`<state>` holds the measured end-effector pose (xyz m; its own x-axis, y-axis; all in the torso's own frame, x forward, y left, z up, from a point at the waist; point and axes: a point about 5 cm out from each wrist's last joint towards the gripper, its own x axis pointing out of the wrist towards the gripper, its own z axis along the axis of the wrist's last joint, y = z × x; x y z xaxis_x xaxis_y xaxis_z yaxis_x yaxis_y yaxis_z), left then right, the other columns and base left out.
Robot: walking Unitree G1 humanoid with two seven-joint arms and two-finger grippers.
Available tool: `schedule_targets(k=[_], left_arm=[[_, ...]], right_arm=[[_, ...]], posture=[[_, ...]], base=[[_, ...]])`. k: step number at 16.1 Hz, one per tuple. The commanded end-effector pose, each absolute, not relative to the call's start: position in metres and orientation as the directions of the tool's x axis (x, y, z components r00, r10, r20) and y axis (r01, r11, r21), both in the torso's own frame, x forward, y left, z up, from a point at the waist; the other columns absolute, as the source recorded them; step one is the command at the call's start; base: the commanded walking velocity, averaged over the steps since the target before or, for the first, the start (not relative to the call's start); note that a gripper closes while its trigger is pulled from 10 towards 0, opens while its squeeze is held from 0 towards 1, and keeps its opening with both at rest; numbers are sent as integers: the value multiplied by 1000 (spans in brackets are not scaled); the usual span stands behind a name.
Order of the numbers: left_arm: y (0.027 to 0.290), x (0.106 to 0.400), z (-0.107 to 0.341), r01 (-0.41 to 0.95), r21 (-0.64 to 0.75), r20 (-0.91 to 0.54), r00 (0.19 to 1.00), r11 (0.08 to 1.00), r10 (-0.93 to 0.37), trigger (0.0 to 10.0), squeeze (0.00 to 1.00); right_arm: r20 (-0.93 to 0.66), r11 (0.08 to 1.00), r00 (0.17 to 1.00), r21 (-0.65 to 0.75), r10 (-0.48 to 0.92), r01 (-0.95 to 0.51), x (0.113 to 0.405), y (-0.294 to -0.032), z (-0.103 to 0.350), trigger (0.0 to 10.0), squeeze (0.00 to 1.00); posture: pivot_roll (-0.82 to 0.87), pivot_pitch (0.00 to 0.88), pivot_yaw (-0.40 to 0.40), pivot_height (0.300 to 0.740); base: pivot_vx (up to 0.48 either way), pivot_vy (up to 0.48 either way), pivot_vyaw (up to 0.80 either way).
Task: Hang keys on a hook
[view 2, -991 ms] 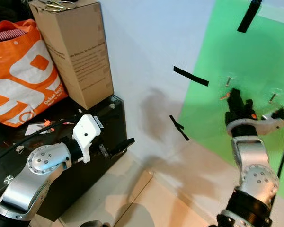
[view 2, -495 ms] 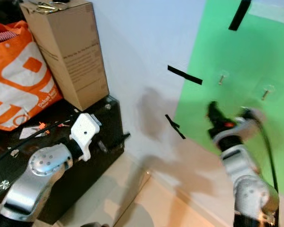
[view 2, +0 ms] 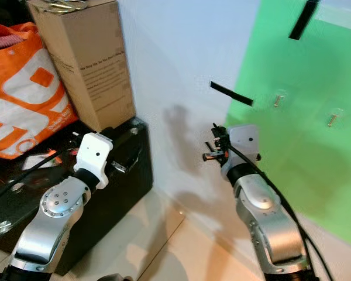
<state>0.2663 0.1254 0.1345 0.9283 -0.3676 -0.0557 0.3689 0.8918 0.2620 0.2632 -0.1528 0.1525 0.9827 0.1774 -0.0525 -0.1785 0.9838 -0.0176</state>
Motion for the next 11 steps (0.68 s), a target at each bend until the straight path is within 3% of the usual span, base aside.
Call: schedule_targets(k=[1,2,7,9,11], left_arm=[[123,266,135,366,268,-46,929,891,-368,10000,0],[123,265,134,369,278,-49,927,887,-371,10000,0],[121,266,134,401,290,-64,914,869,-400,10000,0],[120,265,136,414,287,-55,908,864,-416,10000,0],[115,260,140,489,266,-51,868,830,-495,10000,0]], right_arm=[[-39,988,987,-12,154,-155,264,-161,155,10000,0],[-37,986,985,-23,167,-168,265,-160,156,10000,0],[-4,986,986,8,164,-164,266,-157,161,10000,0],[37,958,975,180,219,-222,264,-154,168,10000,0],[122,773,859,386,497,-503,253,-139,182,10000,0]], posture=[[-23,0,-2,740],[-23,0,-3,740],[-24,0,1,740],[-22,0,2,740],[-30,0,11,740]], base=[[0,-480,0],[0,-424,0],[0,0,0],[0,0,0],[0,0,0]])
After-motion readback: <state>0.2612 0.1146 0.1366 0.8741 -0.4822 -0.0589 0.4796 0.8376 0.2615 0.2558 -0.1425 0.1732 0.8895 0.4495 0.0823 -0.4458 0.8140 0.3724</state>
